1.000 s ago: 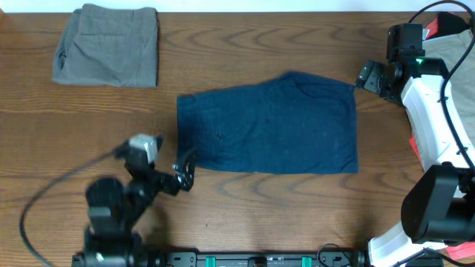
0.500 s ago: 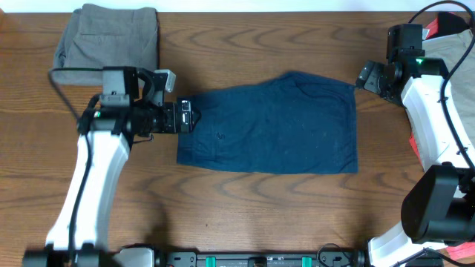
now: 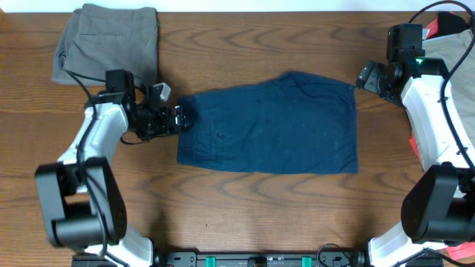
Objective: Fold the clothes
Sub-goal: 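Grasp the left edge of the shorts with the left gripper, then fold the left part of the shorts rightward over the rest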
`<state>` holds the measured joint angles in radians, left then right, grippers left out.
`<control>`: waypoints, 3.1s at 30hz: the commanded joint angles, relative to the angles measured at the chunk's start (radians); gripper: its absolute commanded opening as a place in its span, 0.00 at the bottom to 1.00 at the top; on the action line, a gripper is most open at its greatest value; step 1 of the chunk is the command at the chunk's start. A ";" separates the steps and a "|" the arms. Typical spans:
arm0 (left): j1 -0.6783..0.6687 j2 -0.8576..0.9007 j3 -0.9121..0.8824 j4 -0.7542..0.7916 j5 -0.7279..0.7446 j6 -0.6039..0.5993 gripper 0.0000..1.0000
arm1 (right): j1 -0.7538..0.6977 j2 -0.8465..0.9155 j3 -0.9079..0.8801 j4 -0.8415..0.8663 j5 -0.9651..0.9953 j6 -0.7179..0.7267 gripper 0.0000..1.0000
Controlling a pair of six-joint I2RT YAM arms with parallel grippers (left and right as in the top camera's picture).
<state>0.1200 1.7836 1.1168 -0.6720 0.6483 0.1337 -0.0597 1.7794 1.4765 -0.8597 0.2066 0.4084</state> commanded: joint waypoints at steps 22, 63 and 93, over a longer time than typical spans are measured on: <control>-0.055 0.258 -0.001 0.026 0.108 0.031 0.66 | 0.002 -0.022 0.002 0.000 0.014 -0.013 0.99; 0.013 0.070 0.458 -0.652 -0.388 -0.061 0.06 | 0.002 -0.022 0.002 0.000 0.014 -0.013 0.99; -0.481 -0.064 0.562 -0.504 -0.368 -0.224 0.06 | 0.001 -0.022 0.002 0.000 0.014 -0.013 0.99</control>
<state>-0.3389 1.6897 1.6604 -1.1934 0.2810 -0.0631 -0.0597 1.7794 1.4765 -0.8597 0.2070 0.4084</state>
